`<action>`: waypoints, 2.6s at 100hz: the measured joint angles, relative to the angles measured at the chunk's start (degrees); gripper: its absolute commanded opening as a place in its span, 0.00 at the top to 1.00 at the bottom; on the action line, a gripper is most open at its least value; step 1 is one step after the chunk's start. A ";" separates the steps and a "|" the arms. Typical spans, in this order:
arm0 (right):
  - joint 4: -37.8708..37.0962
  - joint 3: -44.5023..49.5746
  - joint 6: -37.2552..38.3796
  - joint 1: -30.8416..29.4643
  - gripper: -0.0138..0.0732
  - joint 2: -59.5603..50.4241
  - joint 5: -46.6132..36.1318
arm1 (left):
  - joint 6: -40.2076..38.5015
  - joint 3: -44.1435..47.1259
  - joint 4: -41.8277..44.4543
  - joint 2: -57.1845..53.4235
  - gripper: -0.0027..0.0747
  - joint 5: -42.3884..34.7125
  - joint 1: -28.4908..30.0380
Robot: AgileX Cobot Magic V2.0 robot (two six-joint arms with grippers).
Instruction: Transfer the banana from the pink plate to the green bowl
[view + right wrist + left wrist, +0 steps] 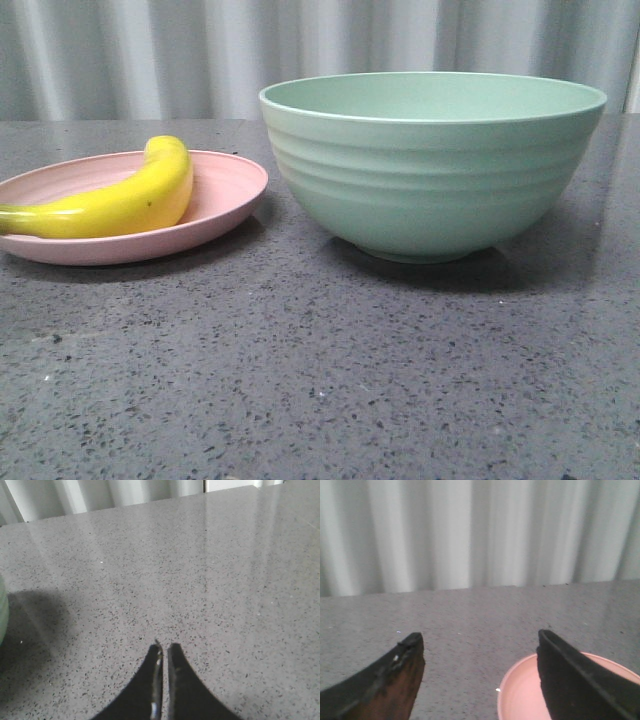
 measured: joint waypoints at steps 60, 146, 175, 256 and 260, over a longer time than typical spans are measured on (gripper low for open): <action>0.09 0.00 0.00 0.00 0.91 0.13 0.86 | 0.00 -13.79 -0.48 32.42 0.40 12.81 -20.16; 0.09 -0.05 0.00 0.71 0.91 0.13 2.63 | 0.00 -16.45 -0.94 41.45 0.78 13.34 -20.70; 0.09 -9.22 -5.31 8.65 0.91 1.78 16.23 | 0.00 -20.03 -1.03 35.08 0.78 16.27 -23.58; 28.18 -36.45 -6.20 33.82 0.45 35.60 17.12 | 0.10 -21.78 -1.49 30.24 0.78 14.72 -45.42; 29.86 -37.14 -6.20 33.95 0.45 37.20 16.10 | 0.10 -21.78 -1.49 30.24 0.78 14.59 -45.64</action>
